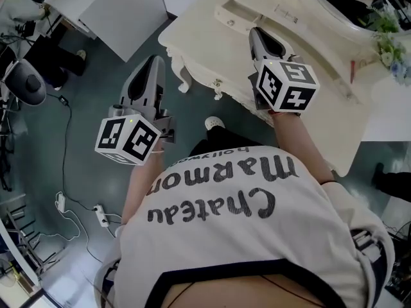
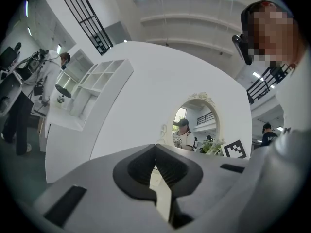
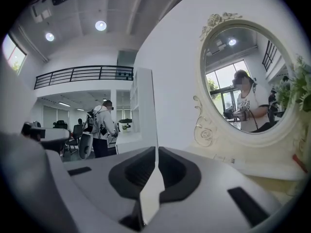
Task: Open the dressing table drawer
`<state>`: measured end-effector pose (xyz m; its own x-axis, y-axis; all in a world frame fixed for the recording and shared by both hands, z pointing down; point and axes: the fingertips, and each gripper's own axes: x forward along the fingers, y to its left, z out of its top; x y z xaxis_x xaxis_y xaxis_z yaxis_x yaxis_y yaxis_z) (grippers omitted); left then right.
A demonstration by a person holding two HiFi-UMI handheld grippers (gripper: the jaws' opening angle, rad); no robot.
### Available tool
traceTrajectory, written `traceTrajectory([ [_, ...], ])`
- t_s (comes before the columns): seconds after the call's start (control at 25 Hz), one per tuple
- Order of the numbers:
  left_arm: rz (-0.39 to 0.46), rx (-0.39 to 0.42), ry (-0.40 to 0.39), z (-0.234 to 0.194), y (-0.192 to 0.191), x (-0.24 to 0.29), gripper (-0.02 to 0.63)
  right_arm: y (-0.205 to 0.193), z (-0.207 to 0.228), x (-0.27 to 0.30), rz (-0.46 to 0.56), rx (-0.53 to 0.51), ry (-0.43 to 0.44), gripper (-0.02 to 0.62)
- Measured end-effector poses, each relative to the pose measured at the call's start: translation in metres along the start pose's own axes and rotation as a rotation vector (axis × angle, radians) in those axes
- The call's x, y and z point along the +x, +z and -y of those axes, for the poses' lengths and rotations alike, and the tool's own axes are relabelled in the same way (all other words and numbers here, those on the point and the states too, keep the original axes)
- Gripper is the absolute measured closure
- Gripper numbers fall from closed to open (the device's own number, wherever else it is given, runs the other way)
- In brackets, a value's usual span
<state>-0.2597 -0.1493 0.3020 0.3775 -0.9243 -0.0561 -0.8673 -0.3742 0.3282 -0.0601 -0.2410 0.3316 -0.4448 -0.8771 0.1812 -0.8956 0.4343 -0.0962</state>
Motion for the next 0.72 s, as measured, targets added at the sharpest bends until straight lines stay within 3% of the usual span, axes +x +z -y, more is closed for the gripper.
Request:
traceTrajectory([
  [0.72,-0.027,-0.012,-0.009,0.010,-0.012,0.001,0.584,-0.028,0.007,-0.011,-0.056,0.032,0.002,0.555],
])
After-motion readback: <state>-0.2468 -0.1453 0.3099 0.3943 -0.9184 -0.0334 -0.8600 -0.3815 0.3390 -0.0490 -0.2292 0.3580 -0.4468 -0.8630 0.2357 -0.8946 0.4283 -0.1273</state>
